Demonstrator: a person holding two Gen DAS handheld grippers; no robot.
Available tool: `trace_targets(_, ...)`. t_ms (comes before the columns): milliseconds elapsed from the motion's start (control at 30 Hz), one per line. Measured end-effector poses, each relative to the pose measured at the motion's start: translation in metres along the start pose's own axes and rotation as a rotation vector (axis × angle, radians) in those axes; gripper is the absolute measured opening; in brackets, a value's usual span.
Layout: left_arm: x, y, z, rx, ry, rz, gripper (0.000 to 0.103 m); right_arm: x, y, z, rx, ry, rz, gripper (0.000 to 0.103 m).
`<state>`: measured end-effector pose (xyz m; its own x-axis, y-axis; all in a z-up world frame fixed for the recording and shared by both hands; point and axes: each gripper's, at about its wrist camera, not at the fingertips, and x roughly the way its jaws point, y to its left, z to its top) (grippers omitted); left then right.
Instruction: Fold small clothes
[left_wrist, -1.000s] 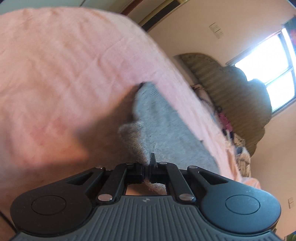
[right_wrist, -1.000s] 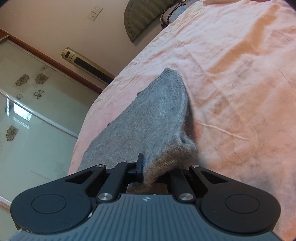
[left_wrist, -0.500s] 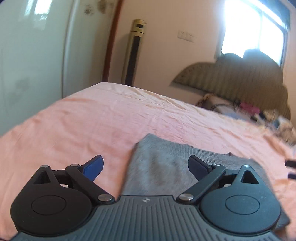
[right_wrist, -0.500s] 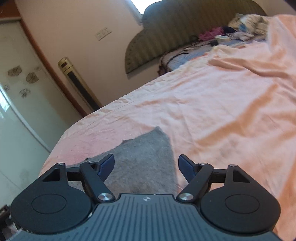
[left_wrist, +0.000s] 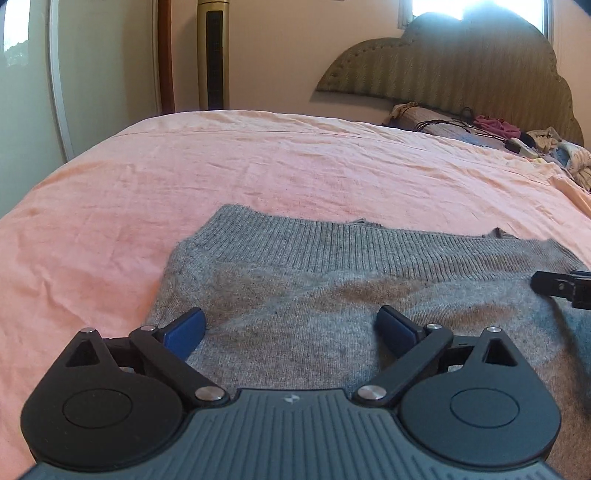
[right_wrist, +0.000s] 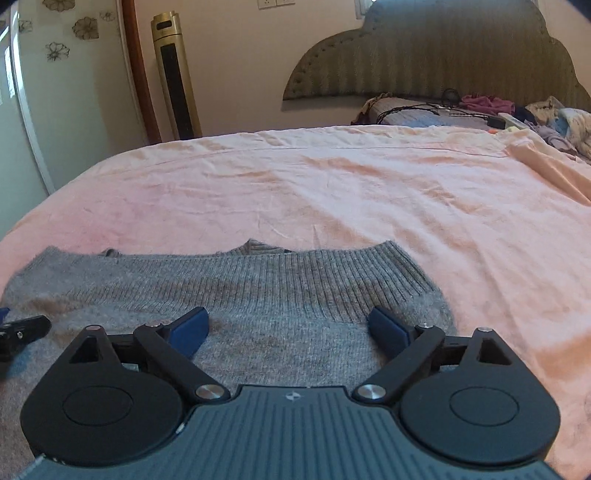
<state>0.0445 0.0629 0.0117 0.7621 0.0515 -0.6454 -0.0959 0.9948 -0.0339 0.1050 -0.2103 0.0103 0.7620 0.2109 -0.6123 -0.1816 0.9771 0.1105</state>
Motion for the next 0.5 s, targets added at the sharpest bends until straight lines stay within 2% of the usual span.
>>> trace_targets(100, 0.000, -0.003, 0.002, -0.006, -0.004, 0.008, 0.100, -0.019, 0.005, 0.002, 0.034, -0.009, -0.033, 0.092)
trace_targets(200, 0.002, -0.004, 0.004, -0.006, -0.003, 0.009, 0.100, -0.039, 0.003, -0.008, 0.068, -0.027, 0.016, 0.095)
trace_targets(300, 0.002, -0.003, 0.004, -0.006, -0.003, 0.009, 0.101, -0.034, -0.002, -0.027, -0.011, -0.003, -0.027, 0.098)
trace_targets(367, 0.002, -0.003, 0.005, -0.008, -0.003, 0.010, 0.101, -0.035, -0.006, -0.028, 0.006, -0.018, -0.013, 0.102)
trace_targets(500, 0.002, -0.003, 0.004, -0.007, -0.003, 0.009, 0.101, -0.029, 0.003, -0.028, -0.029, -0.006, -0.050, 0.103)
